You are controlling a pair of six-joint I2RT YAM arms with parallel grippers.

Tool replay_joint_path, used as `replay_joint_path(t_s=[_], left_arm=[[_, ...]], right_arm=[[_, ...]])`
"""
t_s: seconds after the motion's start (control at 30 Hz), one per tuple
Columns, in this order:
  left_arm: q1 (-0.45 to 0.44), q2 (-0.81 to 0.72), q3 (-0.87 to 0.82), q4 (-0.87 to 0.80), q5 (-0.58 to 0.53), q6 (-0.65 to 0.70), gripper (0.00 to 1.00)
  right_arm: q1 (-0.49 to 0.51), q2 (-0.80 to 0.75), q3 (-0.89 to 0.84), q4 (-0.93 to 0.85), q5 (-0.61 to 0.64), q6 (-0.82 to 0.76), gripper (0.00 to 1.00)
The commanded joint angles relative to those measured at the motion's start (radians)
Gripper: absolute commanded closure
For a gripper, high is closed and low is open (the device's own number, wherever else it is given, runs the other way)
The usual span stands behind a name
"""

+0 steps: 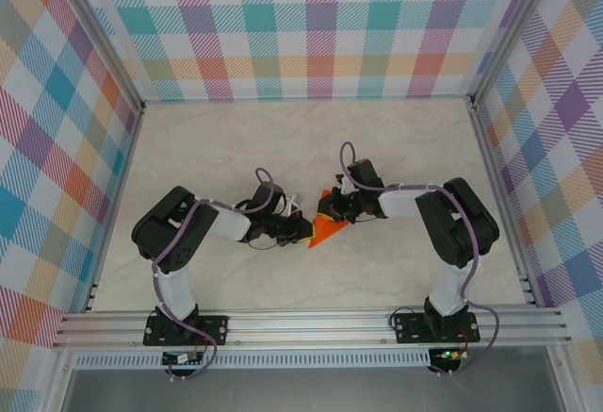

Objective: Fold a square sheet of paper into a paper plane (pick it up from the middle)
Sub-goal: Fourth fold the wing at the center of the table.

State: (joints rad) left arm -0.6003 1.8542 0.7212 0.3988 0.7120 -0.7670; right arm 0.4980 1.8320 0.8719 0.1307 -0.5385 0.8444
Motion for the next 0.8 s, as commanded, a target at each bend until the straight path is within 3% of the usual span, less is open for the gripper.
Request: replay_joint_path(t_s=[0.0,0.43,0.67,0.77], left_arm=[[0.019,0.025,-0.002,-0.069,-0.040,0.025,0.98],[0.019,0.034,0.011,-0.106,-0.041,0.032,0.96],[0.019,-0.003,0.012,-0.127,-0.038,0.042,0.84],[0.019,-0.029,0.010,-0.161,-0.035,0.059,0.83]], right_arm=[[-0.006,0.030,0.020,0.000,0.010,-0.027,0.87],[-0.015,0.110,0.034,0.018,-0.010,-0.039,0.87],[-0.016,0.124,-0.022,0.041,0.007,-0.022,0.88],[-0.016,0.124,-0.039,0.049,0.010,-0.022,0.88]])
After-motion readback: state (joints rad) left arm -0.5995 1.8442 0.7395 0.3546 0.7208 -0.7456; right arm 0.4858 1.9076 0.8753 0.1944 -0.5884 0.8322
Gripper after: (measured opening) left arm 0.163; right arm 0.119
